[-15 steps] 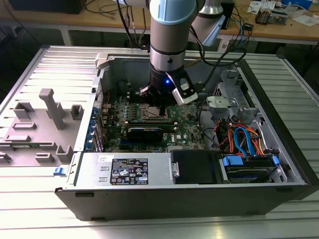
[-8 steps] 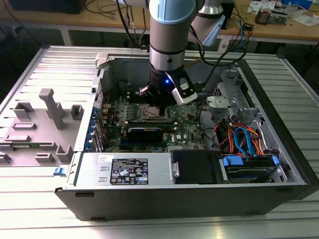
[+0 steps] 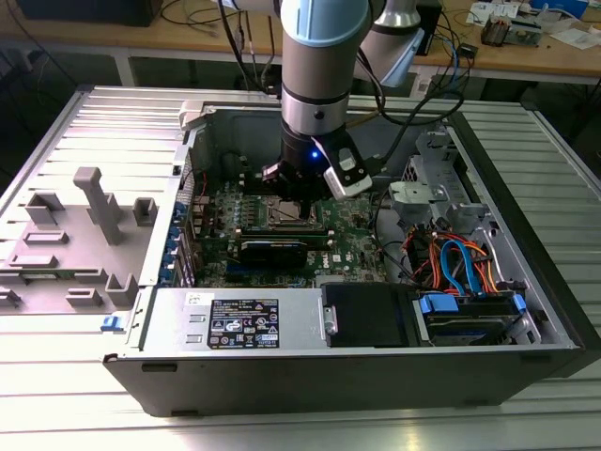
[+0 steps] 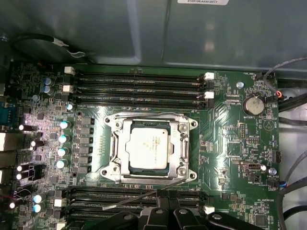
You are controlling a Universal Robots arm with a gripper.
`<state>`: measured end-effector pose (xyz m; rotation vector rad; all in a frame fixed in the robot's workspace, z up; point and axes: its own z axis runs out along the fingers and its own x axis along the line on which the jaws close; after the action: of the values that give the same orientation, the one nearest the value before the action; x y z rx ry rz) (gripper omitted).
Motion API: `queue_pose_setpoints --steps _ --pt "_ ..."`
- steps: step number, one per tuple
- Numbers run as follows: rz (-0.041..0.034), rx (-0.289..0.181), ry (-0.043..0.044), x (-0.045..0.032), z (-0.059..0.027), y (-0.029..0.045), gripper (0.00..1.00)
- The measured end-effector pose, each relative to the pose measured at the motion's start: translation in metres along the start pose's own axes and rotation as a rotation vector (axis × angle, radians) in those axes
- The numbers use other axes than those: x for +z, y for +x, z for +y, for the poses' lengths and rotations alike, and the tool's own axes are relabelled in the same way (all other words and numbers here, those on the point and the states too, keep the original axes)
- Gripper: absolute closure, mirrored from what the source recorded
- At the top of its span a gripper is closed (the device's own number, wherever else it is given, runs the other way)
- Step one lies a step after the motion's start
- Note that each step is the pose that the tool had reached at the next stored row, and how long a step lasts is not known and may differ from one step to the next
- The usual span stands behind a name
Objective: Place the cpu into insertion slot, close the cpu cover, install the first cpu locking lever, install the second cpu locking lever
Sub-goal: 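Install the second cpu locking lever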
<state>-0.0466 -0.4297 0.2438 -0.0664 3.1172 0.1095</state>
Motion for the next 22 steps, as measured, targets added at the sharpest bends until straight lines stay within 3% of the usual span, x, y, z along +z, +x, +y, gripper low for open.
queue_pose_setpoints --steps 4,9,14,22 --pt "0.0020 0.000 -0.0002 -0.0003 -0.0036 0.0018 0.89" --pt "0.0026 -0.009 -0.0003 -0.0001 -0.0035 0.0153 0.89" --pt "0.0038 -0.025 -0.0016 0.0011 -0.0030 0.0343 0.89" --pt "0.0057 -0.060 -0.0130 0.0033 -0.0077 0.0439 0.89"
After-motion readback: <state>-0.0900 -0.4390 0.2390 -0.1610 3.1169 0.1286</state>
